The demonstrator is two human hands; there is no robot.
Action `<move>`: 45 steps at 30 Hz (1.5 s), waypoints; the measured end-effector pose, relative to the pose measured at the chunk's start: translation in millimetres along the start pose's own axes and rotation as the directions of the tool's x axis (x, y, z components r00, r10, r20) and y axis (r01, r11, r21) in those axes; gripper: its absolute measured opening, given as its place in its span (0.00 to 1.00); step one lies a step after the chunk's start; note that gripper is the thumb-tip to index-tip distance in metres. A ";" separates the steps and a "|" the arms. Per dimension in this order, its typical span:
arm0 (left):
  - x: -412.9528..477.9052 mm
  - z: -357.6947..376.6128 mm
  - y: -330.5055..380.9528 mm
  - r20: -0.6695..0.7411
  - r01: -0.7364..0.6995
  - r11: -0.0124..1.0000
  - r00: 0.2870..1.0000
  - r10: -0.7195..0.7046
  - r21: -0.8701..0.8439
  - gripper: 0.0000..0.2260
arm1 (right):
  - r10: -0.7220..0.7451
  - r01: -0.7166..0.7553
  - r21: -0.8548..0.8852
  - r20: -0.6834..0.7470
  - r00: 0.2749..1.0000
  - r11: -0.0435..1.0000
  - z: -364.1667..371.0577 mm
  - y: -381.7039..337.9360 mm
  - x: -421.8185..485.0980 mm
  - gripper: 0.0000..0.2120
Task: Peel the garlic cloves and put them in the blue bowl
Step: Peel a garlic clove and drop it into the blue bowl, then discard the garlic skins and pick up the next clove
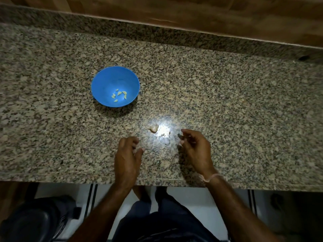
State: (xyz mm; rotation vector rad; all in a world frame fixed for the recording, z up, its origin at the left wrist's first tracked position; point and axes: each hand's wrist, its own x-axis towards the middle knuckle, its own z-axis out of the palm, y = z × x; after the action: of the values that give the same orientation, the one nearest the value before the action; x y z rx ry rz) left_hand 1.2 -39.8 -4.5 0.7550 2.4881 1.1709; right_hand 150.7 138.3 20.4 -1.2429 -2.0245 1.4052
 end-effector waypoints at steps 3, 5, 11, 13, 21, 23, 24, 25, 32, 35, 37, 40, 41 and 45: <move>-12.6 20.5 3.9 0.113 -0.015 0.999 0.993 0.018 -0.028 0.13 | -0.048 0.030 -0.222 -0.077 0.996 0.975 -11.4 11.0 -2.4 0.20; -9.1 31.5 9.0 0.155 -0.043 0.998 0.987 0.050 -0.053 0.15 | -0.044 0.025 -0.351 -0.045 0.998 0.936 -4.4 16.9 1.6 0.19; 4.6 50.7 37.0 0.205 -0.094 0.995 0.975 0.086 0.027 0.22 | -0.072 0.082 -0.260 0.048 0.996 0.962 24.8 1.1 5.2 0.16; 8.5 57.8 46.3 0.193 -0.097 0.992 0.978 0.080 0.077 0.24 | -0.046 0.046 -0.135 0.003 0.999 0.990 15.5 -0.6 0.8 0.18; 23.8 85.0 71.2 0.112 -0.077 0.993 0.992 0.067 0.093 0.15 | -0.053 0.052 -0.073 -0.006 0.999 0.996 -32.8 34.2 1.6 0.13; 22.9 89.2 77.9 0.065 -0.070 0.990 0.996 0.062 0.122 0.11 | -0.048 0.050 -0.057 0.025 0.999 0.997 -38.6 38.0 4.8 0.13; 22.6 91.3 80.5 0.049 -0.076 0.988 0.996 0.070 0.134 0.09 | -0.049 0.051 -0.053 0.040 0.998 0.997 -40.4 39.4 7.9 0.13; 23.7 93.2 82.0 0.038 -0.082 0.986 0.996 0.078 0.145 0.07 | -0.054 0.057 -0.054 0.056 0.997 0.997 -41.7 40.4 11.7 0.14; 27.2 102.0 81.6 0.025 -0.082 0.963 0.997 0.078 0.256 0.07 | -0.096 0.107 -0.047 0.193 0.977 0.993 -46.4 37.6 25.6 0.17; 25.3 100.3 83.6 -0.019 -0.020 0.975 1.000 0.025 0.223 0.09 | -0.150 0.194 -0.162 0.253 0.956 0.967 -41.0 38.0 27.4 0.19; 17.9 91.7 85.6 -0.087 0.048 0.992 0.995 -0.038 0.114 0.10 | -0.171 0.241 -0.238 0.280 0.945 0.941 -32.2 38.5 31.4 0.17; 2.7 70.0 82.4 -0.180 0.158 0.983 0.968 -0.172 -0.093 0.09 | -0.169 0.243 -0.258 0.279 0.945 0.935 -13.5 34.6 34.3 0.16; -1.8 63.8 79.0 -0.209 0.170 0.977 0.959 -0.194 -0.130 0.09 | -0.188 0.257 -0.245 0.273 0.944 0.935 -7.1 31.4 33.8 0.16; -8.9 53.4 65.0 -0.237 0.238 0.958 0.933 -0.271 -0.160 0.10 | -0.221 0.301 -0.226 0.322 0.921 0.926 18.9 15.4 35.4 0.14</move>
State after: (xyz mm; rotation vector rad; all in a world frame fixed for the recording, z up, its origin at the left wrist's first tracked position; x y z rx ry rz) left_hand 54.9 23.1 12.8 0.2462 2.5824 1.3878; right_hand 125.0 158.7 -7.3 -0.8487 -2.5482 1.2711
